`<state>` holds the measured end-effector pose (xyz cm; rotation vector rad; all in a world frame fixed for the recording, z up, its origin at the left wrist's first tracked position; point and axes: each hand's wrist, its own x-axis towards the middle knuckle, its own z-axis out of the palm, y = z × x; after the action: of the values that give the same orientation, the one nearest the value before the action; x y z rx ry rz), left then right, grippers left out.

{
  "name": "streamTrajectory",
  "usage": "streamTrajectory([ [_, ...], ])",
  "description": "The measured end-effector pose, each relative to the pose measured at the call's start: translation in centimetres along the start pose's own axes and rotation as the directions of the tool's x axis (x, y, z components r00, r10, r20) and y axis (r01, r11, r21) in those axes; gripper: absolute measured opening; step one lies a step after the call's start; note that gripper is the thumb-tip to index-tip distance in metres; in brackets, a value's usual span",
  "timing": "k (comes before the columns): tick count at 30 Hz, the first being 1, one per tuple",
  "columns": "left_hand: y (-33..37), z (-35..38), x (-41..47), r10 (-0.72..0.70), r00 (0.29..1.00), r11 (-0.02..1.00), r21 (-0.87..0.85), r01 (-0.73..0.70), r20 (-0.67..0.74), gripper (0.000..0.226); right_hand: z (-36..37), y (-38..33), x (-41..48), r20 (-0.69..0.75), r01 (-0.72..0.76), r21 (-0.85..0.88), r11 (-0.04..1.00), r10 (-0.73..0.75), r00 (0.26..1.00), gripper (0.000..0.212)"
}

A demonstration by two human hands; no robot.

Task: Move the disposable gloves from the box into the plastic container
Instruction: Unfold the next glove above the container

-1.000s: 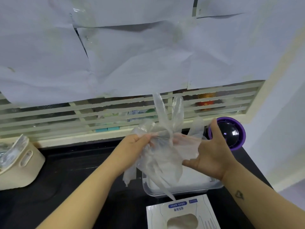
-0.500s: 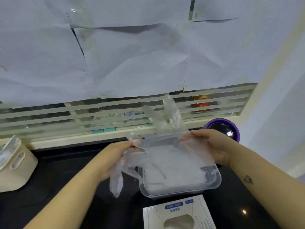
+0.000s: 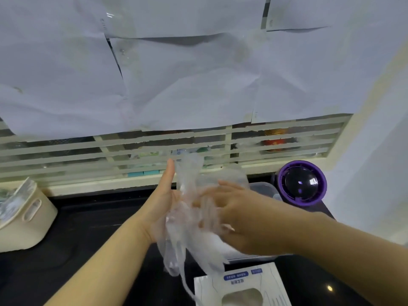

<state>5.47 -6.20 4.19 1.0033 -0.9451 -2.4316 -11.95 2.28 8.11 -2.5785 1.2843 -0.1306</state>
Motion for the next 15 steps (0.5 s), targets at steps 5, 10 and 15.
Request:
streamTrajectory([
  [5,-0.9,0.2,0.2,0.047,0.999,0.998,0.050,-0.046,-0.022,0.043,0.2,-0.1,-1.9,-0.033,-0.037,0.208,0.977,0.045,0.998,0.052],
  [10,-0.6,0.0,1.0,0.068,0.997,0.994,0.083,-0.065,-0.044,0.042,0.6,2.9,-2.1,-0.378,-0.167,0.681,0.713,0.537,0.755,0.030],
  [15,-0.5,-0.7,0.9,0.078,0.996,0.984,0.162,-0.069,-0.045,0.051,2.6,4.5,-2.0,-0.016,-0.087,0.986,0.142,0.600,0.800,0.053],
])
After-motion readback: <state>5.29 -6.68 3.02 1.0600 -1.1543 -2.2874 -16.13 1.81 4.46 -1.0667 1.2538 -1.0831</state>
